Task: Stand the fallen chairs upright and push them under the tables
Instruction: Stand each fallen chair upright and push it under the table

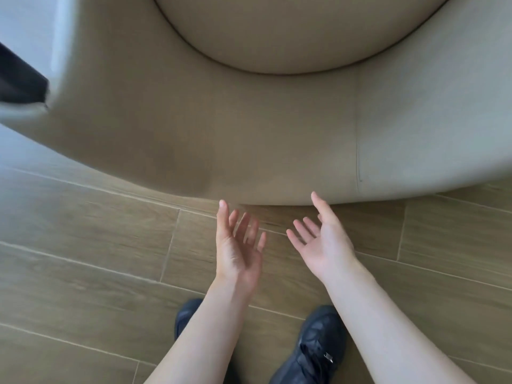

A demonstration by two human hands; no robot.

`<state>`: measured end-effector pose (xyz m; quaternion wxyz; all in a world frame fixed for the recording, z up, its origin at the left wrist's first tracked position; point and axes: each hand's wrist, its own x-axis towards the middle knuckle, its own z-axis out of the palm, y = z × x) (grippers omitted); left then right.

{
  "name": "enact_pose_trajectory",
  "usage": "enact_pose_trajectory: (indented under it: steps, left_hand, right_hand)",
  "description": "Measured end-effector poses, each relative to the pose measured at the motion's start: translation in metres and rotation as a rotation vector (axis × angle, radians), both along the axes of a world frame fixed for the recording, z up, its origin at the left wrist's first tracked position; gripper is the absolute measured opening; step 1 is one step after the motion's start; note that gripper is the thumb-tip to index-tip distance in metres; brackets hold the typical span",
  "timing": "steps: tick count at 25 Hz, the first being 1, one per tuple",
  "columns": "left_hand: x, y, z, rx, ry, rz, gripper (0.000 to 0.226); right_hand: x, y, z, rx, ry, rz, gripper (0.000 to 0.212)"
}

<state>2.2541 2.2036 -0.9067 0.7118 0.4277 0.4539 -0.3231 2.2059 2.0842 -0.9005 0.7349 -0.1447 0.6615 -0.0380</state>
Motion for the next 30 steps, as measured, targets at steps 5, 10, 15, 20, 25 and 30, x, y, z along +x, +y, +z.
enact_pose_trajectory:
  steps: [5,10,15,20,25,30]
  left_hand:
    - [0.007,-0.009,-0.075,0.037,-0.015,-0.052,0.082]
    - [0.025,-0.013,-0.124,0.053,-0.035,-0.089,0.082]
    - [0.033,-0.015,-0.149,0.035,-0.060,-0.059,0.072]
    - [0.053,-0.032,-0.158,0.061,-0.107,0.058,0.071]
    - [0.056,-0.025,-0.151,0.119,-0.032,0.044,0.067]
    - [0.037,-0.018,-0.115,0.159,0.007,0.044,0.055]
  right_hand:
    - [0.004,-0.009,-0.085,-0.015,0.066,-0.006,0.069]
    - [0.018,-0.014,-0.131,-0.050,-0.030,-0.036,0.116]
    - [0.024,-0.019,-0.157,-0.078,-0.017,-0.110,0.089]
    - [0.039,-0.013,-0.163,-0.140,-0.004,-0.211,0.090]
    - [0.027,-0.028,-0.155,-0.123,-0.011,-0.197,0.066]
    - [0.006,-0.024,-0.119,-0.102,0.017,-0.174,0.096]
